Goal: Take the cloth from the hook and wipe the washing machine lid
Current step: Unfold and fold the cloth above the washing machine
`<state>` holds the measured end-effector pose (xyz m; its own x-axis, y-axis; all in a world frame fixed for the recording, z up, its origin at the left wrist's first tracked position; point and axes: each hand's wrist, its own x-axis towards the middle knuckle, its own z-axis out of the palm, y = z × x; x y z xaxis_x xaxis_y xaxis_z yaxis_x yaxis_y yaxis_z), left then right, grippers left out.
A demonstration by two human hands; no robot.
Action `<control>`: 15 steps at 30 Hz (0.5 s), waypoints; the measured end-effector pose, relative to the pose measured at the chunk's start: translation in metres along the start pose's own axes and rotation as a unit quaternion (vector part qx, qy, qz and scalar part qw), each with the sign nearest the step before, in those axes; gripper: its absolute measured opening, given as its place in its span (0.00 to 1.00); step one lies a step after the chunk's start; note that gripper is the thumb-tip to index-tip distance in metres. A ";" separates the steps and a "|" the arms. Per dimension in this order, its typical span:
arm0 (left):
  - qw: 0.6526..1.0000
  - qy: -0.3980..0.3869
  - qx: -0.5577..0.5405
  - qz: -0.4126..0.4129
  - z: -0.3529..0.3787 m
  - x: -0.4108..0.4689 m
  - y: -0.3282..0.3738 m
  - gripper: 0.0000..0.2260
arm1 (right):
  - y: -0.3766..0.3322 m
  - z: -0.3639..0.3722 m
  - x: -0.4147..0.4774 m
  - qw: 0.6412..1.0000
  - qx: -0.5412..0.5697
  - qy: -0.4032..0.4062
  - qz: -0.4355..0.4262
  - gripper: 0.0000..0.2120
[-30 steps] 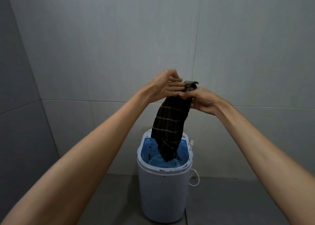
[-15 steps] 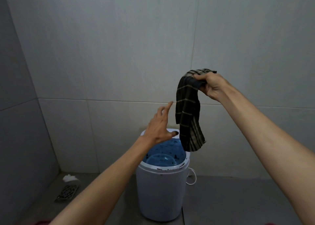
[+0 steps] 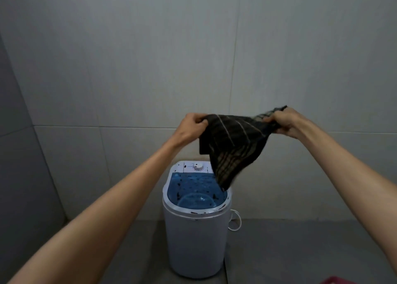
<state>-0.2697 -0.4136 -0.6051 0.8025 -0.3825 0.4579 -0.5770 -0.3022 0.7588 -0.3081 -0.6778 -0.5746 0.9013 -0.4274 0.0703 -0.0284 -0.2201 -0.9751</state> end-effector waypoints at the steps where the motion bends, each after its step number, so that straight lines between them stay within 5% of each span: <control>1: 1.000 0.010 0.007 0.002 -0.006 0.004 0.007 0.15 | 0.010 -0.001 0.002 0.998 -0.040 -0.018 0.035 0.05; 5: 0.998 0.058 0.036 -0.008 -0.011 0.020 0.022 0.12 | 0.018 0.014 -0.014 0.930 -0.281 -0.174 0.163 0.26; 7: 0.995 0.061 0.082 -0.019 -0.010 0.026 0.029 0.10 | 0.002 0.029 -0.032 0.890 -0.375 -0.210 0.151 0.32; 12: 0.979 0.045 0.196 -0.019 -0.013 0.028 0.045 0.10 | -0.037 0.062 -0.054 0.937 -0.154 -0.313 -0.014 0.22; 15: 0.973 0.046 0.222 -0.037 -0.027 0.029 0.051 0.10 | -0.045 0.080 -0.064 0.936 -0.170 -0.301 -0.063 0.18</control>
<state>-0.2723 -0.4169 -0.5408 0.8431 -0.2708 0.4646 -0.5089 -0.6810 0.5265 -0.3302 -0.5707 -0.5516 0.9842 0.1696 -0.0504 0.0514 -0.5465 -0.8359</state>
